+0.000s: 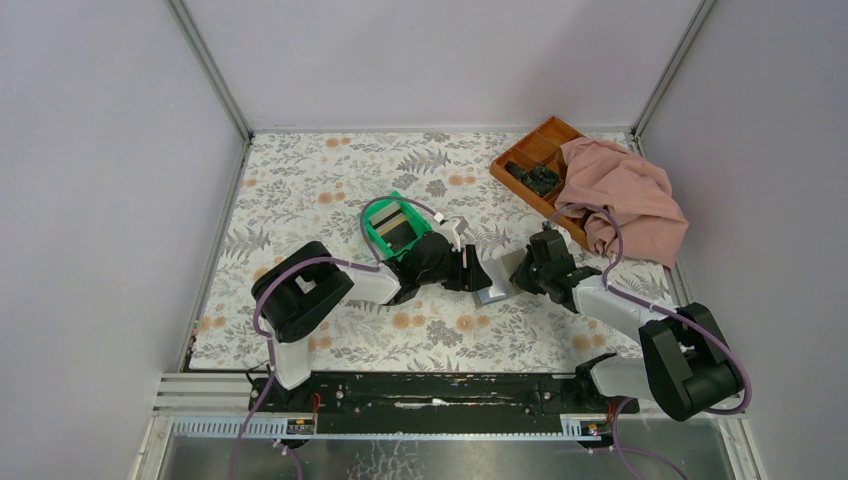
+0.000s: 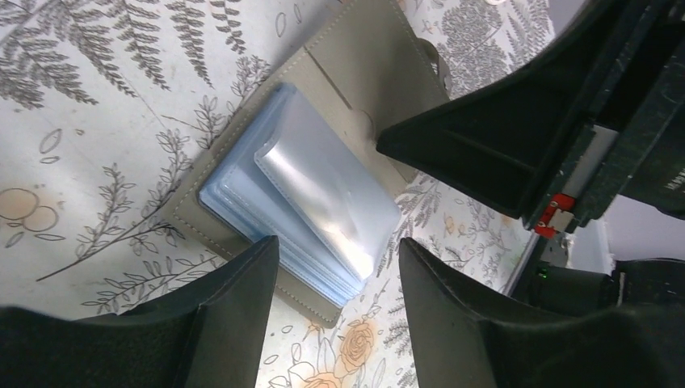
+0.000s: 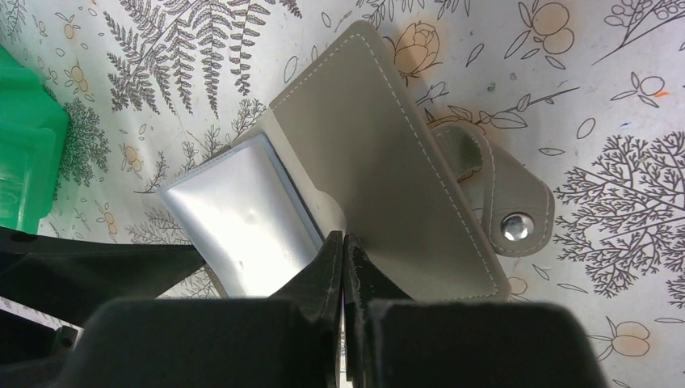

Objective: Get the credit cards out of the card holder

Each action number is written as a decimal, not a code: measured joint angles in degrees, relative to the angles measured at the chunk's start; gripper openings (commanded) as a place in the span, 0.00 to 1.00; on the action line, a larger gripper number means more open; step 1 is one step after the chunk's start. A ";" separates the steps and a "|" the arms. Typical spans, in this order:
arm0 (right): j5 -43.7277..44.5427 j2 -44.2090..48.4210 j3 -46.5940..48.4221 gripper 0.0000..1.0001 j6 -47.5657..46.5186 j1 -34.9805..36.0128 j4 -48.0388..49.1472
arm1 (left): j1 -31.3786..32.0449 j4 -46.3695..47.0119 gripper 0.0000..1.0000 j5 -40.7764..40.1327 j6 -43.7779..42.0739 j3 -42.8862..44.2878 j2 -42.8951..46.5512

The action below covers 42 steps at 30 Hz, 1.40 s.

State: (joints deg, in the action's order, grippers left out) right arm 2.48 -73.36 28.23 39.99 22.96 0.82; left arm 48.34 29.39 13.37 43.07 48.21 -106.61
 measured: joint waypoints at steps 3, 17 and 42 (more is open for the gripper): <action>0.00 0.00 -0.02 0.00 0.00 0.02 0.00 | 0.02 2.64 0.64 1.31 0.92 -1.05 0.00; -0.09 0.00 -0.02 0.00 -0.09 0.02 -0.02 | -0.02 7.17 0.65 3.19 2.62 -1.44 -0.04; 4.50 5.29 3.39 0.47 -2.43 -0.98 -5.07 | -0.44 7.13 0.62 4.31 4.85 2.36 -5.40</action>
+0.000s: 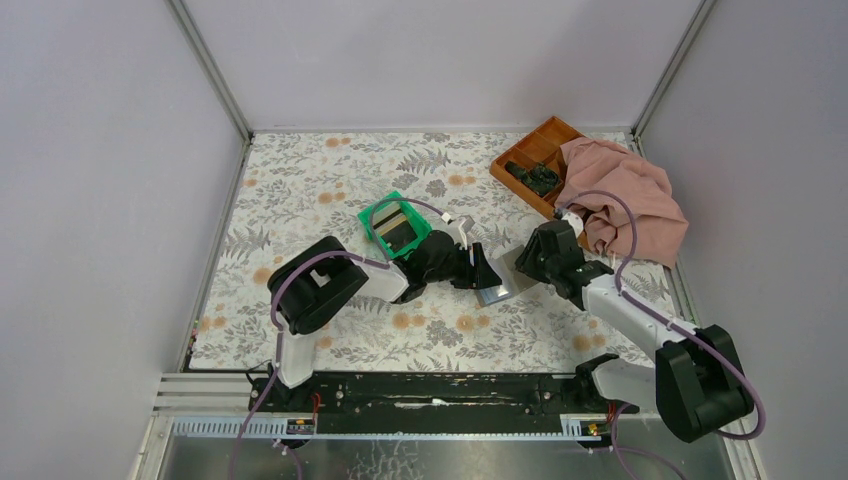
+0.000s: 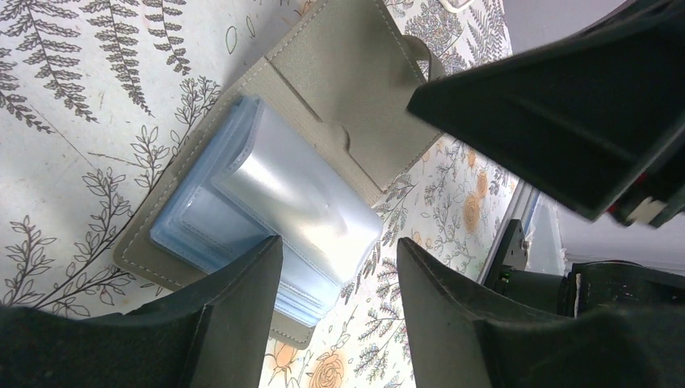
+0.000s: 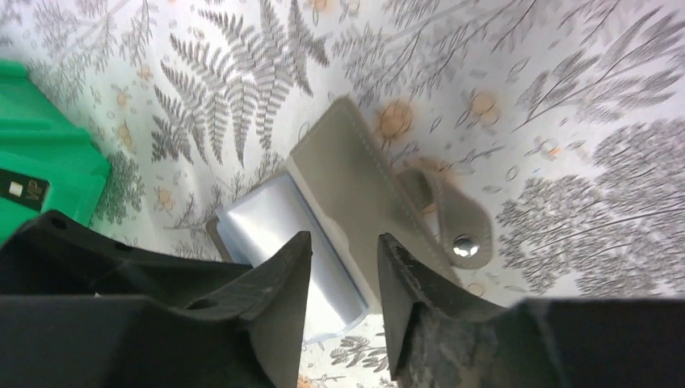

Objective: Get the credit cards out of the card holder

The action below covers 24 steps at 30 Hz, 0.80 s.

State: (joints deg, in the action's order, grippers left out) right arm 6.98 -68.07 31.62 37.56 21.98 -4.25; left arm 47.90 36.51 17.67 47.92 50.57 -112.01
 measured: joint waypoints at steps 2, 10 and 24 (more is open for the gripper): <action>1.73 0.81 1.22 0.50 -0.74 -0.63 -1.01 | -0.02 -0.02 0.62 0.00 0.00 0.00 0.00; 5.97 -3.02 3.26 0.37 -3.41 -2.64 -2.91 | -0.15 -0.02 0.63 0.02 -0.02 0.00 0.00; 1.90 -5.49 -0.85 0.00 -4.04 -2.97 -0.04 | -1.49 0.00 0.66 0.17 0.00 0.00 0.00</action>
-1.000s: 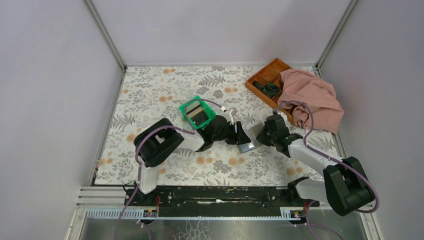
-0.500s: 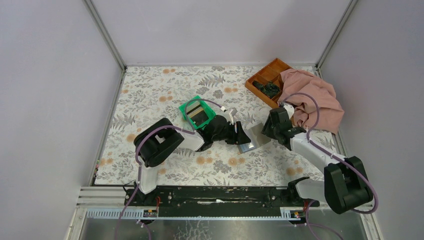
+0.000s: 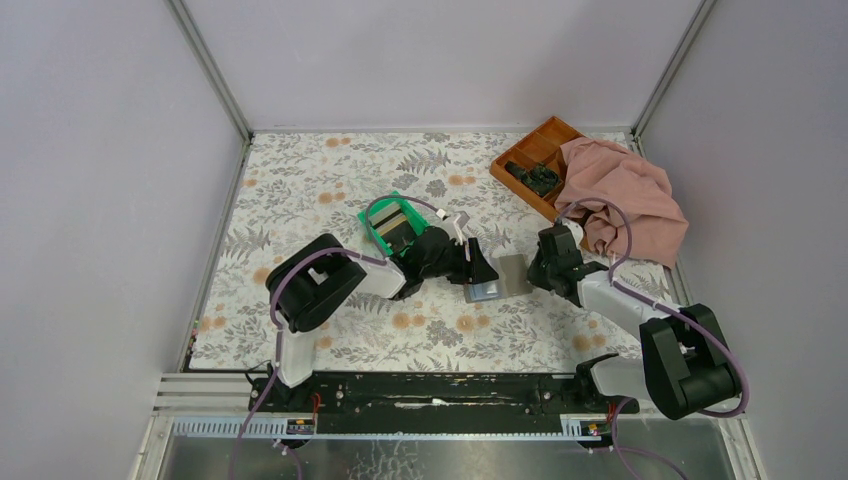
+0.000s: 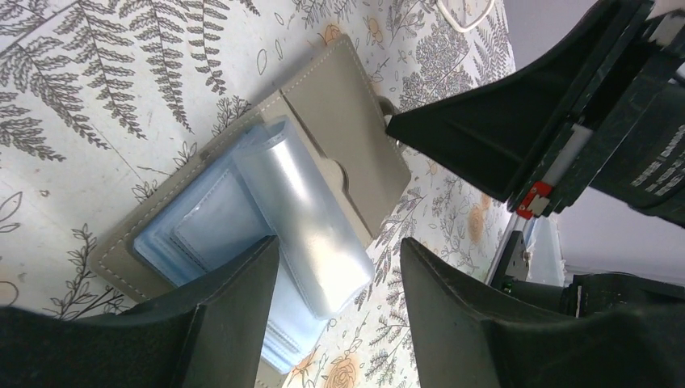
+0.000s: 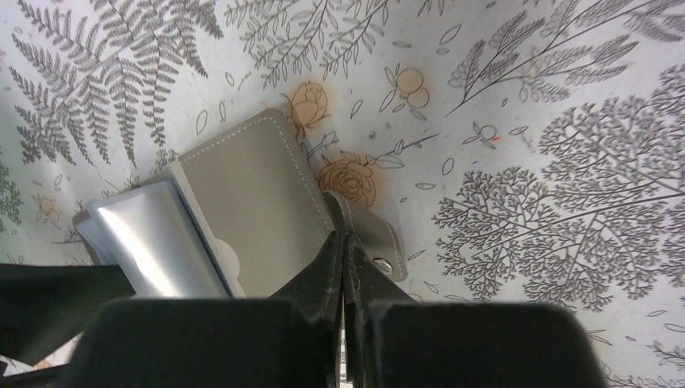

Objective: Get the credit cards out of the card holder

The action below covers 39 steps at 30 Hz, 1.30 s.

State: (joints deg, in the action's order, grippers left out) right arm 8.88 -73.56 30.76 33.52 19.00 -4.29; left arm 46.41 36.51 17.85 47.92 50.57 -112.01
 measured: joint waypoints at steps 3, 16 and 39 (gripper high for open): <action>-1.68 0.02 -1.46 0.00 0.39 0.00 1.29 | -0.11 0.17 0.67 0.11 0.02 0.00 0.00; -8.63 0.15 -5.14 0.00 2.99 0.00 7.34 | -0.04 3.63 0.69 3.80 2.80 -0.39 -1.27; -9.97 10.19 -7.28 0.00 3.85 0.17 5.27 | 5.68 2.89 0.74 5.25 0.59 3.98 -5.09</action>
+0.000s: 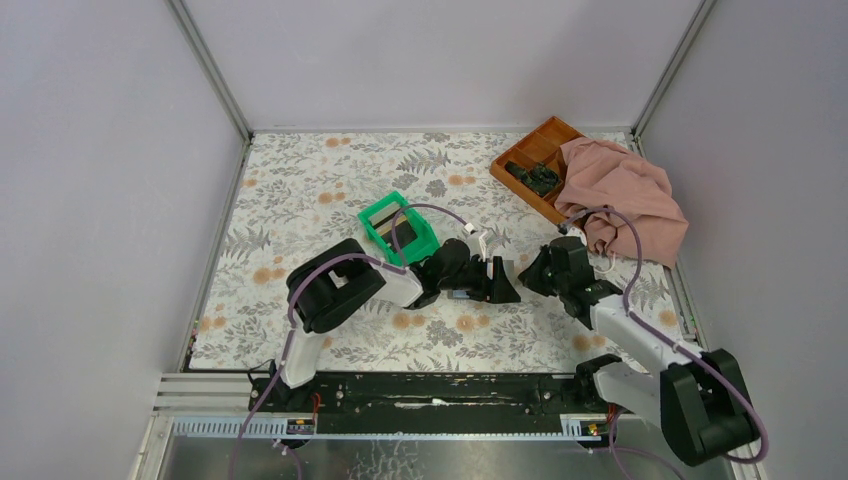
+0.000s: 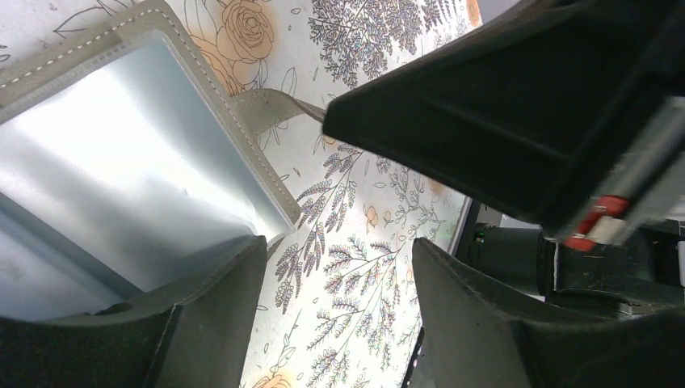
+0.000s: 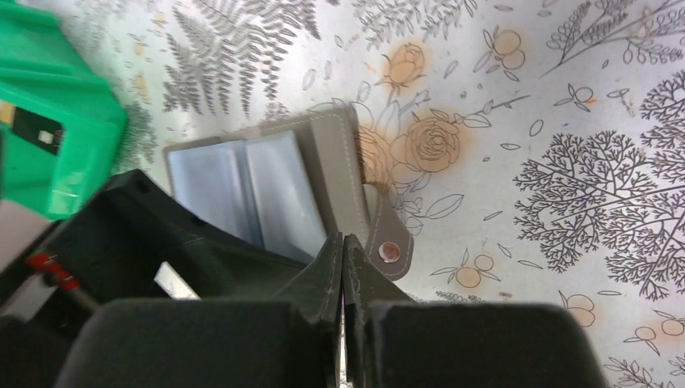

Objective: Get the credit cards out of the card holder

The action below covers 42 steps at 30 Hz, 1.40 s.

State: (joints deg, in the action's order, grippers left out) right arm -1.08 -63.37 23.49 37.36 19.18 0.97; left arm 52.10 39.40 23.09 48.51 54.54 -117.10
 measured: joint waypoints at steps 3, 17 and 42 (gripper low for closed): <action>0.11 3.93 0.13 0.00 -0.22 0.00 -1.16 | -0.02 0.00 0.74 0.00 -0.09 0.00 0.00; -5.75 -4.35 3.50 0.00 -0.55 0.04 0.31 | -1.16 5.01 0.55 4.22 -0.15 -3.02 0.04; -11.13 -13.68 5.49 0.00 -2.86 0.07 6.67 | -4.04 9.51 0.55 8.50 0.50 -5.20 0.07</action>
State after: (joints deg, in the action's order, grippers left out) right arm -12.21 -77.06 28.97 34.50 19.25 7.64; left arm 48.05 48.90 31.59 49.01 49.34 -117.03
